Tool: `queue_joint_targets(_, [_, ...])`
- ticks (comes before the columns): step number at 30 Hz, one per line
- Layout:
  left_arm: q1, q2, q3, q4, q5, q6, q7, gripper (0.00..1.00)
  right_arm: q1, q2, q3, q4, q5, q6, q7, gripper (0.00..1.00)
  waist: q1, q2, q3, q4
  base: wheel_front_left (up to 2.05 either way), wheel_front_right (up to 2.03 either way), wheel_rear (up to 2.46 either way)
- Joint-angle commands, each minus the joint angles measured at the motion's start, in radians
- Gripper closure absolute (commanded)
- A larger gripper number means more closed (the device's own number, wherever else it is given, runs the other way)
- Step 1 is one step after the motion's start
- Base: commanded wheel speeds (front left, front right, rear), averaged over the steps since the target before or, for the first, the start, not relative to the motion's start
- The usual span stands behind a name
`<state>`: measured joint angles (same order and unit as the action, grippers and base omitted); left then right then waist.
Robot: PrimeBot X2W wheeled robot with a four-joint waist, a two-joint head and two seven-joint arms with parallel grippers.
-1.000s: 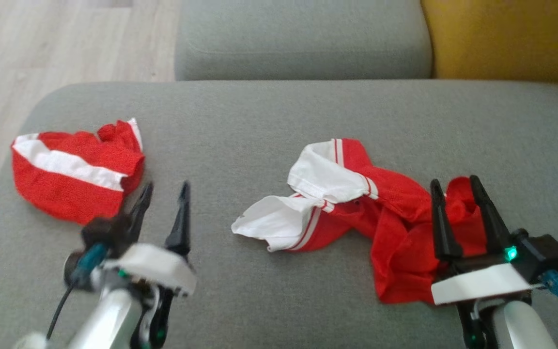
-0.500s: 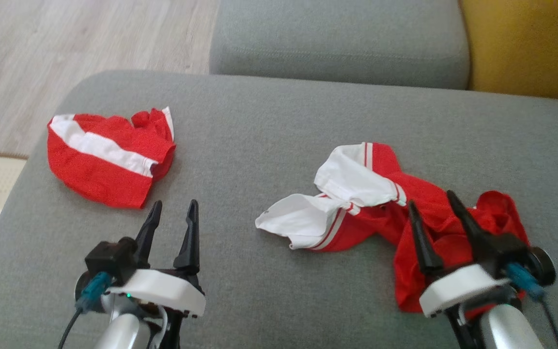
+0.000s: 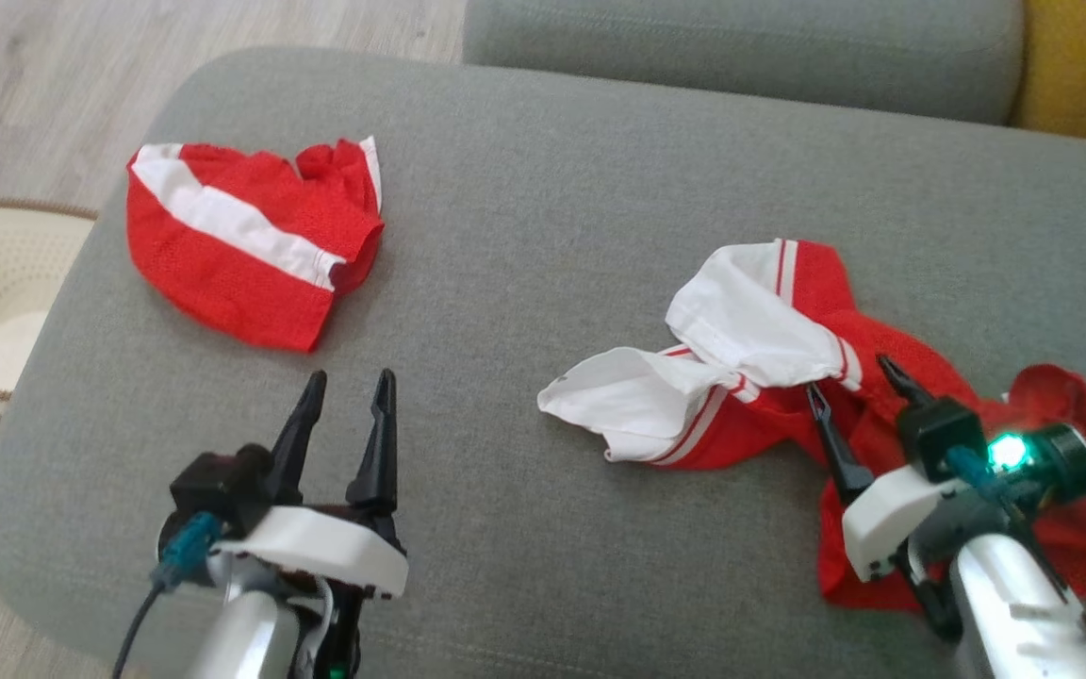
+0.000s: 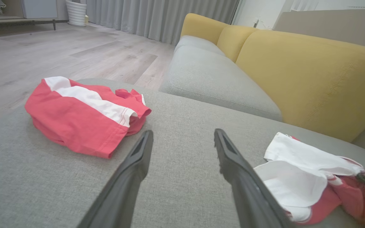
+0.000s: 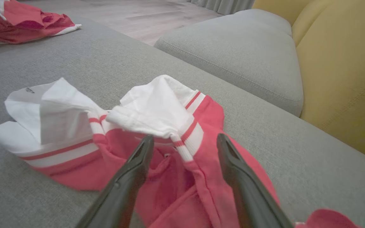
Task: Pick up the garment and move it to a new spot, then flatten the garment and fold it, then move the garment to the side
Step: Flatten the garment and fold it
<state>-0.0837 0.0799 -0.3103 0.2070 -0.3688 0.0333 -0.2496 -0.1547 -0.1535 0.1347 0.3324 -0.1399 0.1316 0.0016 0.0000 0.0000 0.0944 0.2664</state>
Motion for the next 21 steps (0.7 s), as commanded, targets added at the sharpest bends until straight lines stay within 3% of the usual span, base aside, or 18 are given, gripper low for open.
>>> queue_joint_targets(1, [-0.058,-0.001,0.040,-0.026,0.009,-0.007,-0.012,0.00,-0.054,-0.018,0.026,-0.025,-0.002,-0.001,-0.005,0.00,0.0000,0.0000,0.016,0.011,0.00,0.00,0.00])
queue_joint_targets(3, [-0.066,-0.006,0.048,-0.023,0.015,-0.014,-0.012,0.00,-0.079,-0.026,0.032,-0.007,0.003,-0.001,-0.009,0.00,0.0000,0.0000,0.030,0.017,0.00,0.00,0.00])
queue_joint_targets(4, [-0.069,-0.008,0.052,-0.021,0.017,-0.017,-0.012,0.00,-0.090,-0.028,0.034,0.002,0.011,-0.001,-0.009,0.44,0.0000,0.0000,0.035,0.020,0.00,0.00,0.00])
queue_joint_targets(5, [-0.072,-0.011,0.055,-0.020,0.019,-0.021,-0.012,0.00,-0.101,-0.030,0.036,0.011,0.022,-0.001,-0.007,1.00,0.0000,0.0000,0.040,0.023,0.00,0.00,0.00])
queue_joint_targets(15, [-0.086,-0.026,0.070,-0.008,0.029,-0.038,-0.012,0.00,-0.208,-0.099,-0.054,0.047,0.103,-0.001,-0.002,1.00,0.0000,0.0000,0.061,0.038,0.00,0.00,0.00])
queue_joint_targets(21, [-0.101,-0.029,0.068,-0.009,0.027,-0.044,-0.012,0.00,-0.330,-0.232,-0.101,0.051,0.107,-0.001,0.024,1.00,0.0000,0.0000,0.083,0.051,0.00,0.00,0.00])
